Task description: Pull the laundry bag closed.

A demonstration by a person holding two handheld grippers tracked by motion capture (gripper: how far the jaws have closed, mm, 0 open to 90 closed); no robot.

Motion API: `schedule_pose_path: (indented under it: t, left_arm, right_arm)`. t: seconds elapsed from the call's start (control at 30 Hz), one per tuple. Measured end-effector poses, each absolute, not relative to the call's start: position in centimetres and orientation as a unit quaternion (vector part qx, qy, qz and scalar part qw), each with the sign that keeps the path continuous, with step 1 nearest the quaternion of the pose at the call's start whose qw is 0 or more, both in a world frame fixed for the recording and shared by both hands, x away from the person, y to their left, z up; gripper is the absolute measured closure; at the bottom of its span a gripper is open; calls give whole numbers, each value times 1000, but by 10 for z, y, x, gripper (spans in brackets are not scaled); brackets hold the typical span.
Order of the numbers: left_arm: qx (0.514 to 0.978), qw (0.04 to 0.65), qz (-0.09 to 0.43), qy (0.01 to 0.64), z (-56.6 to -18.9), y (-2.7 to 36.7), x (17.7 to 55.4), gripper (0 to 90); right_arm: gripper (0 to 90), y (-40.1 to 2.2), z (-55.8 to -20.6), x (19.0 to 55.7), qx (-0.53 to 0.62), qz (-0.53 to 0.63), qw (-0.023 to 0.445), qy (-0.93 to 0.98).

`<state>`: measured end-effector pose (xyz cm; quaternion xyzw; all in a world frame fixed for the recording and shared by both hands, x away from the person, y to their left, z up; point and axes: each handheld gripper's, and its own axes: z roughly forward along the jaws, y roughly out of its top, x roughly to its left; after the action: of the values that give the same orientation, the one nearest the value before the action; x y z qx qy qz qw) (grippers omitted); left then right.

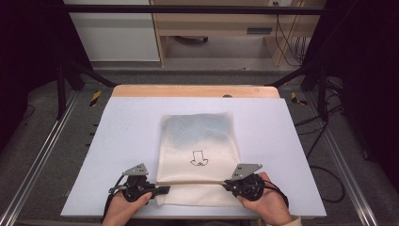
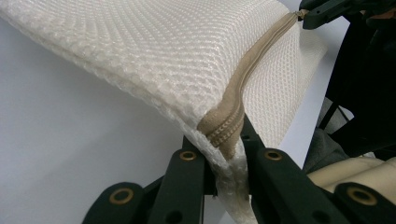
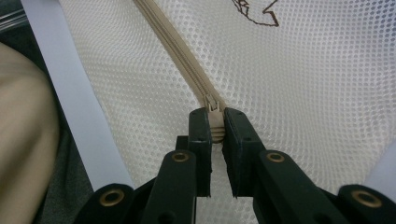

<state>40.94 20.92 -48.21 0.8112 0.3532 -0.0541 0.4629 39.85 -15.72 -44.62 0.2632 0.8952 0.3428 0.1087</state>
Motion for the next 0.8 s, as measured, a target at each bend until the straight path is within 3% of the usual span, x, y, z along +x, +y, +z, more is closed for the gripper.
schedule_pose_path:
  t: [0.8]
  left_arm:
    - [813, 460, -53, 353, -483, 209, 409, 841]
  right_arm:
    - [820, -167, -448, 394, 275, 345, 112, 891]
